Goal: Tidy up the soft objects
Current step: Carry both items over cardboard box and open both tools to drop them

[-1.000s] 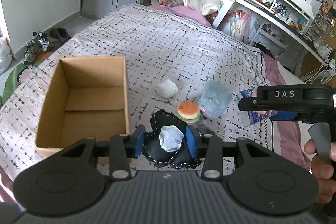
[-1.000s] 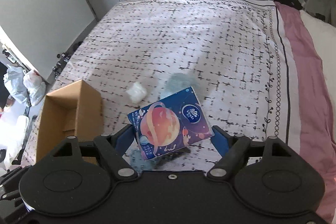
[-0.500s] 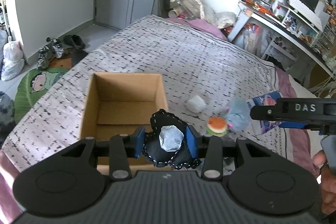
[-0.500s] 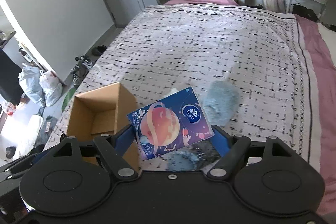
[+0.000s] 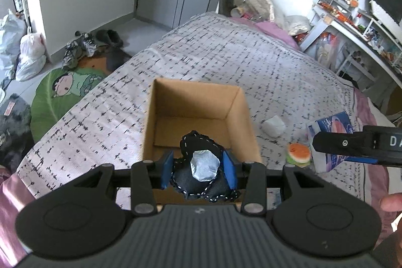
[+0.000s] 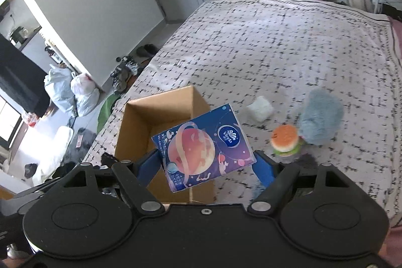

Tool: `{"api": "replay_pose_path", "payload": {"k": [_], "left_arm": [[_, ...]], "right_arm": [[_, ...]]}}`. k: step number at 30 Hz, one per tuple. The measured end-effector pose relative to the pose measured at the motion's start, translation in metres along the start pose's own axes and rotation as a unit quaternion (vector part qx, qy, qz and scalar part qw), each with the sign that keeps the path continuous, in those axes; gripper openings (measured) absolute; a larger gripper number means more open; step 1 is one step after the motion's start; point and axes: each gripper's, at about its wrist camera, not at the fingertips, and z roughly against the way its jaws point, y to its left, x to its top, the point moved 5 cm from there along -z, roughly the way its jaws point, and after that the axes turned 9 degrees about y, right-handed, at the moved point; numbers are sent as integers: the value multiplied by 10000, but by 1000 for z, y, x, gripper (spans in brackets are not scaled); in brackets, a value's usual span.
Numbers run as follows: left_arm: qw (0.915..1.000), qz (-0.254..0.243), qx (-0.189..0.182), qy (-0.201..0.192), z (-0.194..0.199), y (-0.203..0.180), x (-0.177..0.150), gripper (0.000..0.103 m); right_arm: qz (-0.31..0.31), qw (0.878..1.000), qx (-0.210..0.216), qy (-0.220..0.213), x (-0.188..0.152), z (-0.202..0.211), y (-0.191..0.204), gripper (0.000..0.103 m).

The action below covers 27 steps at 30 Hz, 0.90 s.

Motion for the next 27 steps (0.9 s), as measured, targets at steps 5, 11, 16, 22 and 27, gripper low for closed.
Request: {"api": "replay_pose_path", "payload": {"k": [5,11,16,22,27], "left_arm": [[9998,101,56,167,-15,13,-2,42],[9990,197,112,375,-32,24,-3,45],[9981,184,266,525,-37,28,-2,51],[9982,232,310,462,-28,36,-1,58],[9978,349,351,442,-19,47,-2,58]], "right_arm": [[57,9999,75,143,-1,-18,14,77],[115,9994,115,314,-1,-36,28,77],[91,9988,203,445,-3,-52,37,77],[-97,9975,301,633,-7,-71,40,77],[-212,9967,343,707,-11,-78,44,80]]}}
